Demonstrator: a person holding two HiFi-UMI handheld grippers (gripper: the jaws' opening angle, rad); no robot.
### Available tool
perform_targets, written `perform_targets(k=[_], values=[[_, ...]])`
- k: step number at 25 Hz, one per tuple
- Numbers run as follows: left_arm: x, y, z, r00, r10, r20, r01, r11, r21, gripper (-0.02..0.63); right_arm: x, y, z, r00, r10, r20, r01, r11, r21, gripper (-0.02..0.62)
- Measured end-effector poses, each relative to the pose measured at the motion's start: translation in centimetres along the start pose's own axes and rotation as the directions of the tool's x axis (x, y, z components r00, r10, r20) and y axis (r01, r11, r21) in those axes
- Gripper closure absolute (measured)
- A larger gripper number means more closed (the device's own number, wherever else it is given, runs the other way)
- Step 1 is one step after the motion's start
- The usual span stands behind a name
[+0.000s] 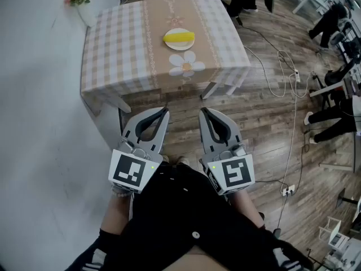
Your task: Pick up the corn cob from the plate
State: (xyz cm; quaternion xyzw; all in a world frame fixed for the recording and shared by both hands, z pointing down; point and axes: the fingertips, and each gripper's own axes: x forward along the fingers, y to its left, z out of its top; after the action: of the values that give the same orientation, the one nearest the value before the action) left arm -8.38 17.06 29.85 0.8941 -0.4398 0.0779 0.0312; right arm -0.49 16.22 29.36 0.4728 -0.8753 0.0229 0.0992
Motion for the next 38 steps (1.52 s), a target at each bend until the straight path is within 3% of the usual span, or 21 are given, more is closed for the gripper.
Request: perform_targets(k=[6,12,24,38], values=[[0.3,0.0,-0.3,1.000,-0.005,0.014,0.005,0.999,0.033,0.594,0.2,-0.3,-0.1,1.000,0.003,0.006,-0.003,1.000,-0.008,0.555],[-0.7,-0.9,0.9,1.000,0.013,-0.006,-0.013,1.000,0.011,0.594,-1.3,0.3,1.1,0.999,0.023,0.024,-0.023,1.000,0.020,0.555],[0.3,-2.0,0.2,0.998,0.068,-0.004,-0.068,0.997,-0.019,0.594,-1.8,-2.1,-0.5,0.998,0.054,0.034,-0.056,0.998,0.043,0.554],[0.9,-6.5,0.3,0.998,0.063,0.021,-0.063,0.998,0.007,0.594,-5.8,-3.8,-2.0,0.998,0.044,0.053,-0.046,0.999,0.028,0.554]])
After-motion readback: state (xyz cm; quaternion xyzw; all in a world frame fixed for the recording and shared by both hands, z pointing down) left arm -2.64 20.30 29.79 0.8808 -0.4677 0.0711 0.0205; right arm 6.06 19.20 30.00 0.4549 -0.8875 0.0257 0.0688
